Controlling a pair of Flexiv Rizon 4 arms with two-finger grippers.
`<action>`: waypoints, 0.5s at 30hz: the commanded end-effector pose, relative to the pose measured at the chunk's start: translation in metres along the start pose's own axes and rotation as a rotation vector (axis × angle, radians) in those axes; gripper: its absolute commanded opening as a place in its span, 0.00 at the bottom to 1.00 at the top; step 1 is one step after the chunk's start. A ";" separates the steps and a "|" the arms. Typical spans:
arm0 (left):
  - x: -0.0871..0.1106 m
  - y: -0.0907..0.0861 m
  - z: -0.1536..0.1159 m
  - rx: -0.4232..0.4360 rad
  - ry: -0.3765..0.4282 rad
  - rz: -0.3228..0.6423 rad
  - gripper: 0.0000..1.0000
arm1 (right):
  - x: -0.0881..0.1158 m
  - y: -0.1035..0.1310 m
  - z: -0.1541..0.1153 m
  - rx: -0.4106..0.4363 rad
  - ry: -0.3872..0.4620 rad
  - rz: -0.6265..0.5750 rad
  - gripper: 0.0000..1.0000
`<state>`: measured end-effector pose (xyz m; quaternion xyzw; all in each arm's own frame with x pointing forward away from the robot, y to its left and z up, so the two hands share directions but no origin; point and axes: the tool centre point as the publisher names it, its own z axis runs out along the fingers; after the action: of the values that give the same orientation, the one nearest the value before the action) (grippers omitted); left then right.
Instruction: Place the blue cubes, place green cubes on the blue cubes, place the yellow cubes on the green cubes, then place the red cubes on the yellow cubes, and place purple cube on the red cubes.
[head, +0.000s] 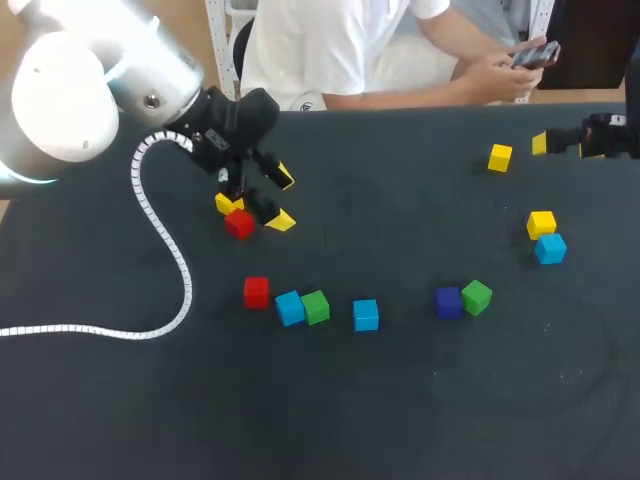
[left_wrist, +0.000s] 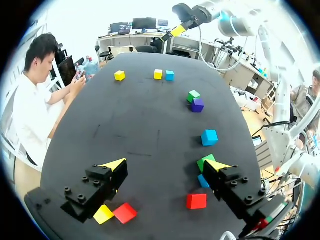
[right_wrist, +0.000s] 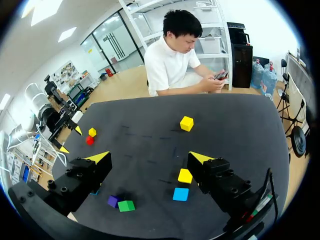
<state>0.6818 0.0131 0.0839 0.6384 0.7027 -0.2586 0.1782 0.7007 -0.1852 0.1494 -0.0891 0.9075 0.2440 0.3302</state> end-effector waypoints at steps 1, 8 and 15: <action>0.000 0.002 0.000 0.004 0.000 0.001 1.00 | -0.008 0.021 -0.004 -0.036 -0.007 -0.098 1.00; 0.000 0.002 0.000 0.004 0.000 0.001 1.00 | 0.001 0.094 -0.010 -0.158 0.153 -0.530 1.00; 0.000 0.002 0.000 0.004 0.000 0.001 1.00 | 0.036 0.132 -0.017 -0.254 0.289 -0.772 1.00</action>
<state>0.6818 0.0132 0.0839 0.6383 0.7027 -0.2588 0.1782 0.6369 -0.0797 0.1820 -0.3296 0.8658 0.2164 0.3082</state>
